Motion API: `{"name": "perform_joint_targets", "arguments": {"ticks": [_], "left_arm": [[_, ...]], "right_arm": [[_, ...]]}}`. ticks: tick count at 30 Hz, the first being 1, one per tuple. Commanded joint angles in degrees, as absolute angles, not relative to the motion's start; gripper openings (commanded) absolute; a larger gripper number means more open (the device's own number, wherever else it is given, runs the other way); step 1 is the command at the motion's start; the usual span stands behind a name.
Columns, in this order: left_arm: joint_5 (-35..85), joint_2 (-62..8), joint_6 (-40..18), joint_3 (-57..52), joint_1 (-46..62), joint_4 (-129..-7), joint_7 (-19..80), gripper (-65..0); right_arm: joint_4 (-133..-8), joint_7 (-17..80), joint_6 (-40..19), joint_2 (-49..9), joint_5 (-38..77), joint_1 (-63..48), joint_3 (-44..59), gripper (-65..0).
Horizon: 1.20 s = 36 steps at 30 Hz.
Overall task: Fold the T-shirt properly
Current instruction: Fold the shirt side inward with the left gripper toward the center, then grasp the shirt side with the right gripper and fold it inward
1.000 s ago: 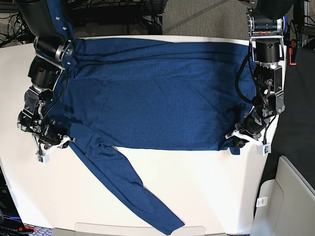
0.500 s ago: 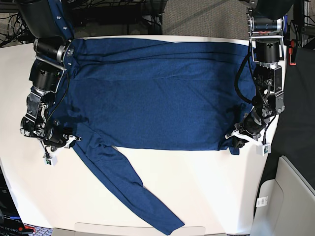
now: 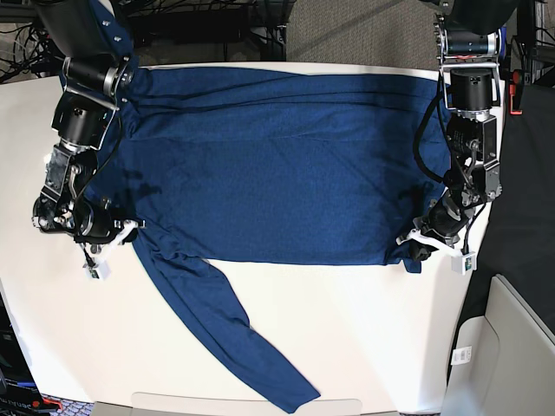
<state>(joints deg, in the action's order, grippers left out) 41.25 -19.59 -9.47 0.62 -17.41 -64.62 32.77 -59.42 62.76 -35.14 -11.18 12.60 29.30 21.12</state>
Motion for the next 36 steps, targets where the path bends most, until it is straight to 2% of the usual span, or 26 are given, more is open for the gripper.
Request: {"name": "perform_joint_targets", "arguments": {"ticks": [1,9,19,23,26,29,36], "left_arm": [[41.89,-20.44,-9.98,0.31,-18.33,-65.71,31.34,-64.9],[41.89,-20.53,-9.98,0.22,-15.08,-70.81,31.34,-64.9],[41.89,-23.87,-9.98,-0.13,-6.2,-82.59,31.34,-64.9],[41.89,-23.87,-9.98,-4.7,-2.15,-86.2,32.31,-64.9],[41.89,-23.78,-9.98,-8.57,-0.31,-88.57,35.74,-64.9],[41.89,-23.69,-9.98,-11.21,1.8,-91.3,37.67,-64.9],[41.89,-23.69,-9.98,-12.53,6.37,-94.29,37.85,-64.9]], "right_arm": [[-62.37,62.99,-36.0,-11.74,14.99,29.76,21.23,-63.9],[-76.7,66.42,-37.05,-14.55,32.22,20.7,21.41,-63.9],[-78.29,70.02,-37.14,-20.44,52.7,10.24,30.9,-64.0],[-78.46,70.9,-37.14,-23.25,59.47,6.46,32.31,-64.0],[-80.57,70.9,-37.23,-25.19,62.37,3.74,32.31,-64.0],[-83.38,70.9,-40.0,-26.24,62.81,1.71,32.66,-64.0],[-86.81,72.48,-40.0,-27.47,65.27,-1.71,37.49,-64.0]]}}
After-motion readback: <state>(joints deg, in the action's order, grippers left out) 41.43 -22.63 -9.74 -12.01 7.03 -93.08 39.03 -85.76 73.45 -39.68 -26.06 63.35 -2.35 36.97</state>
